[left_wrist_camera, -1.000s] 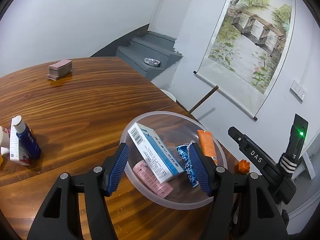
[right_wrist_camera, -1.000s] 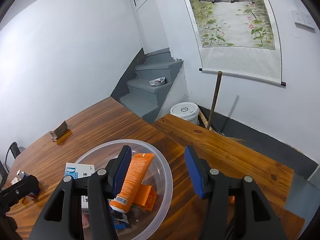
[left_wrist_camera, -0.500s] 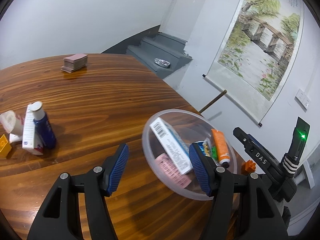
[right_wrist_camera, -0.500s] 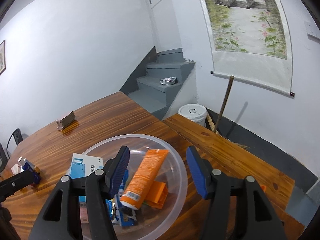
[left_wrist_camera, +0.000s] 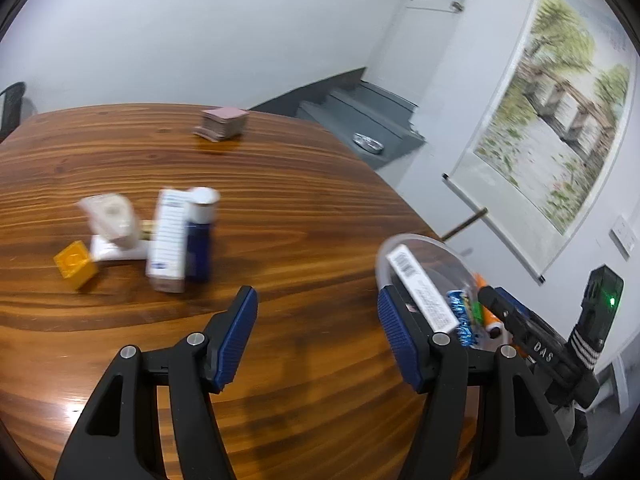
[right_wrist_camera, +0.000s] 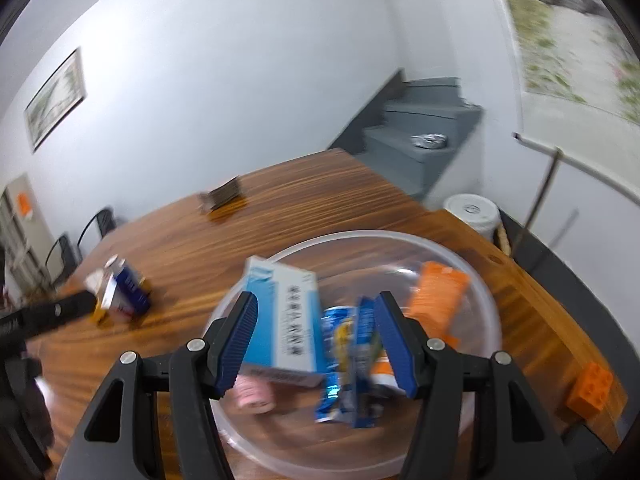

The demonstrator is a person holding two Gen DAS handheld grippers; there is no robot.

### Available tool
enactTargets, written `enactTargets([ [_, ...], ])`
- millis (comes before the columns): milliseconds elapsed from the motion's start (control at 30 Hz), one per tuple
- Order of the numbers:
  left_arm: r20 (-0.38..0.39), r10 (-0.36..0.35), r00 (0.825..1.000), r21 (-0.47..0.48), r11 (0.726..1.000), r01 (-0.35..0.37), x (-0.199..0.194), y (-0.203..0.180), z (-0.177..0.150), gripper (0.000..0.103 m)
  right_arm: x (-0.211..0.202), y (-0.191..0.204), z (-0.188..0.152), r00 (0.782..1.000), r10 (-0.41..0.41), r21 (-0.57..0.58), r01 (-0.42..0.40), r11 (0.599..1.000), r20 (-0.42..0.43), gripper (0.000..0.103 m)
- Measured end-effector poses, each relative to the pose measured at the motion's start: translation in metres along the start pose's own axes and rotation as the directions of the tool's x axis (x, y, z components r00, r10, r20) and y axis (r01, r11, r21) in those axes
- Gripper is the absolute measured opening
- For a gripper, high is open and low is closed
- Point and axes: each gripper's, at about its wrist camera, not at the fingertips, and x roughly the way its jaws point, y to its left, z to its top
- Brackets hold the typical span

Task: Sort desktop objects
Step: 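Move the left tool to the yellow brick while the right tool moves to the blue bottle, then grasp the yellow toy brick with the left tool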

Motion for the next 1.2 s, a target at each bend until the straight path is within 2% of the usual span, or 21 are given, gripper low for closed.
enactTargets([
  [100, 0.019, 0.044, 0.999, -0.018, 0.999, -0.043, -0.01, 0.021, 0.0, 0.066, -0.002, 0.021, -0.002, 0.997, -0.068, -0.082, 0.07, 0.994, 0.033, 0.065],
  [167, 0.026, 0.082, 0.996, -0.034, 0.996, -0.081, -0.015, 0.037, 0.0, 0.066, -0.004, 0.031, 0.0, 0.997, -0.07, -0.095, 0.074, 0.993, 0.045, 0.065],
  [367, 0.025, 0.174, 0.985, -0.088, 0.981, -0.171, -0.023, 0.083, 0.002, 0.066, -0.003, 0.079, 0.008, 0.999, 0.02, -0.159, -0.012, 0.987, 0.047, 0.066],
  [567, 0.003, 0.235, 0.972, -0.107, 0.967, -0.233, -0.019, 0.119, 0.002, 0.066, 0.019, 0.132, 0.01, 0.992, 0.126, -0.223, -0.13, 0.966, -0.032, 0.066],
  [700, -0.023, 0.256, 0.966, -0.107, 0.96, -0.257, -0.009, 0.14, 0.006, 0.066, 0.033, 0.155, 0.01, 0.982, 0.171, -0.221, -0.184, 0.958, -0.077, 0.066],
  [933, -0.034, 0.281, 0.959, -0.042, 0.958, -0.282, 0.011, 0.158, 0.018, 0.066, 0.056, 0.175, 0.009, 0.971, 0.198, -0.221, -0.225, 0.949, -0.136, 0.066],
  [1200, -0.08, 0.28, 0.957, -0.043, 0.958, -0.284, 0.031, 0.174, 0.024, 0.066, 0.083, 0.195, 0.01, 0.954, 0.239, -0.199, -0.274, 0.941, -0.184, 0.066],
])
